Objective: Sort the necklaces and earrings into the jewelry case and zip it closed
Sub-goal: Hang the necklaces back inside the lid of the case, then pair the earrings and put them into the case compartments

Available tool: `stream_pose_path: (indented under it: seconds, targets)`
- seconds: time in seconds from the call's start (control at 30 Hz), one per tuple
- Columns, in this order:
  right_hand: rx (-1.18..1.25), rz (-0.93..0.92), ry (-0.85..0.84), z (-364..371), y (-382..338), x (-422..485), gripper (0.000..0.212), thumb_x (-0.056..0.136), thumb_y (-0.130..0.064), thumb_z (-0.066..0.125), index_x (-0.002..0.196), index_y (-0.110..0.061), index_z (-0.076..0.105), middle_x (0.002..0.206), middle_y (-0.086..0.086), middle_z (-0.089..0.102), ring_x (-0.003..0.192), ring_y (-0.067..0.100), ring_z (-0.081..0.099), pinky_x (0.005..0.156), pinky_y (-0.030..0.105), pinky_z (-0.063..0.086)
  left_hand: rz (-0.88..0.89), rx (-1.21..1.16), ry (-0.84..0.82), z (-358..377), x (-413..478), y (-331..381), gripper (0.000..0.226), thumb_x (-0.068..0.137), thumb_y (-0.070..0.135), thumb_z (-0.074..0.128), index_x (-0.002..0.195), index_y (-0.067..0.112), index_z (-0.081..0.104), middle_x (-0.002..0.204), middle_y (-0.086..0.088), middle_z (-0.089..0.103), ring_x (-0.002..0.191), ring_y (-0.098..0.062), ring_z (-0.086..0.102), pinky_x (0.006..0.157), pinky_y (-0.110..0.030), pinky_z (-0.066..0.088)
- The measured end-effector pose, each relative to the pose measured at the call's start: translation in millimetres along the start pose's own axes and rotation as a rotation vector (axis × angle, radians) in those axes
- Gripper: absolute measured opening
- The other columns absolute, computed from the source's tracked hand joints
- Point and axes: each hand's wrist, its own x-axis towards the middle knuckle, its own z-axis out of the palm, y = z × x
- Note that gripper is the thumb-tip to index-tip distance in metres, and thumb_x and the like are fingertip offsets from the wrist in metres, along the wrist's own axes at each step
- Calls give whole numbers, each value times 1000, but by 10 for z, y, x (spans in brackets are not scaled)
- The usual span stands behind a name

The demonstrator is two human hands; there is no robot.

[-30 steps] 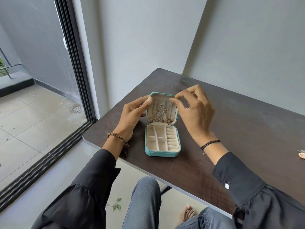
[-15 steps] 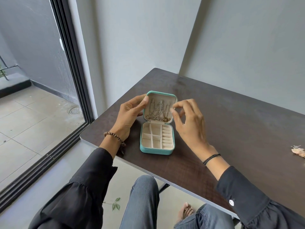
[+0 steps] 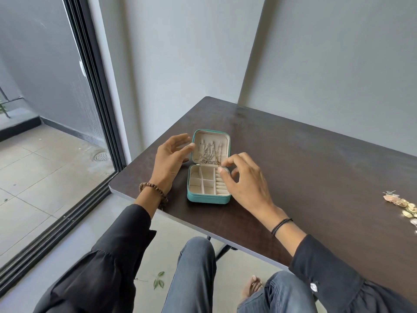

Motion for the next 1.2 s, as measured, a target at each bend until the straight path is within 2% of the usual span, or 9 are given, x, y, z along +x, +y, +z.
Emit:
stream_pose_path:
  seconds: [0.17, 0.27, 0.37, 0.47, 0.67, 0.87, 1.0, 1.1, 1.2]
  targets:
    - [122, 65, 5, -79, -52, -12, 10, 96, -37, 64, 92, -28, 65, 102, -13, 59, 74, 3, 63, 72, 39, 57, 14, 78, 7, -29, -93, 44, 32, 90, 21, 74, 121, 22, 68, 123, 11, 70, 112, -9, 66, 91, -37, 56]
    - [197, 146, -4, -164, -96, 30, 14, 96, -38, 64, 91, -26, 69, 103, -12, 63, 75, 3, 63, 73, 31, 56, 36, 120, -14, -12, -124, 138, 28, 89, 19, 74, 117, 21, 71, 118, 11, 72, 111, -10, 67, 93, -34, 53]
    - [260, 185, -9, -231, -127, 78, 17, 95, -37, 65, 88, -23, 71, 101, -8, 66, 73, 6, 63, 73, 23, 50, 54, 158, -47, 38, -160, 256, 25, 89, 16, 73, 114, 19, 72, 112, 8, 74, 103, -8, 69, 87, -27, 51]
    - [296, 201, -4, -289, -145, 82, 18, 95, -37, 66, 86, -23, 71, 101, -6, 67, 71, 13, 67, 73, 25, 51, 79, 200, -90, 90, -206, 363, 22, 88, 16, 72, 110, 22, 73, 106, 7, 76, 100, -8, 71, 91, -29, 55]
    - [315, 224, 46, -435, -126, -8, 16, 95, -37, 68, 82, -27, 69, 95, -12, 67, 73, 16, 69, 75, 28, 52, 132, 273, -194, 260, -313, 607, 24, 78, 33, 71, 101, 30, 75, 95, 13, 78, 97, -6, 71, 92, -34, 56]
    - [287, 231, 94, -714, -28, -179, 14, 94, -38, 69, 84, -29, 69, 93, -11, 71, 72, 13, 69, 74, 29, 53, 163, 290, -283, 607, -510, 791, 14, 88, 25, 72, 101, 29, 75, 94, 11, 77, 95, -6, 71, 78, -25, 52]
    - [268, 273, 141, -986, 111, -396, 13, 93, -38, 70, 86, -28, 70, 86, -10, 71, 70, 11, 69, 69, 25, 50, 163, 288, -330, 897, -637, 825, 13, 89, 21, 71, 102, 25, 75, 96, 7, 77, 96, -8, 72, 81, -25, 54]
    - [256, 320, 177, -1222, 282, -593, 12, 93, -39, 70, 88, -28, 70, 81, -11, 69, 70, 11, 68, 64, 22, 45, 162, 291, -391, 1181, -744, 788, 13, 89, 22, 72, 102, 25, 75, 96, 7, 77, 95, -8, 72, 77, -23, 51]
    - [247, 370, 214, -1428, 510, -786, 11, 93, -38, 70, 88, -28, 70, 78, -12, 69, 73, 11, 68, 66, 25, 48, 161, 307, -446, 1500, -859, 729, 13, 87, 28, 72, 99, 30, 76, 92, 10, 77, 93, -5, 71, 77, -22, 50]
